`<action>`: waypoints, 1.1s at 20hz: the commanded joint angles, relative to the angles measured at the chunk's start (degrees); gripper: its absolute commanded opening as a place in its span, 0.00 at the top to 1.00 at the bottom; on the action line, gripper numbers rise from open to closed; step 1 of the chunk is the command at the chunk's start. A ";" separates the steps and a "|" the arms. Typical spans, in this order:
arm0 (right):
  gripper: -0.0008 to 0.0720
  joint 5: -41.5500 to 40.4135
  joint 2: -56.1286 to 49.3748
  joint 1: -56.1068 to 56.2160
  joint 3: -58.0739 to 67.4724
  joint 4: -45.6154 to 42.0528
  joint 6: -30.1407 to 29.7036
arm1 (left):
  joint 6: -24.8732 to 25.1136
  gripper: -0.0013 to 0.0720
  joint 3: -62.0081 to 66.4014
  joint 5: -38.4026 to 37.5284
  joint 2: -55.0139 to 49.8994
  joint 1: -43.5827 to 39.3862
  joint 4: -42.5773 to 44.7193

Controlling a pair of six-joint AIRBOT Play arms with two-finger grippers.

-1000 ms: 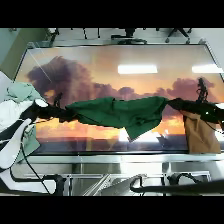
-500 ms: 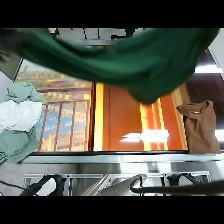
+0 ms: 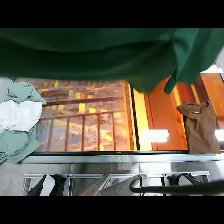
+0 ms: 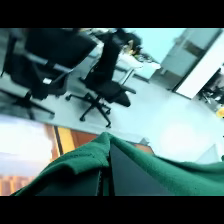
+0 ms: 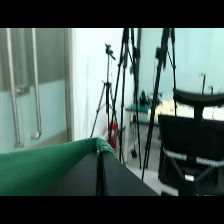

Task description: Fold the shirts.

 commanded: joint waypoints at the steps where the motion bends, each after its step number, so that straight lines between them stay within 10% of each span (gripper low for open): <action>1: 0.96 6.34 -0.17 0.04 -0.37 -3.32 3.58 | 2.60 0.97 -9.09 -1.53 4.13 -1.07 0.63; 22: 0.96 13.00 -32.13 6.03 -13.99 3.17 -4.44 | 13.77 0.97 -14.82 12.26 -29.92 -39.32 24.46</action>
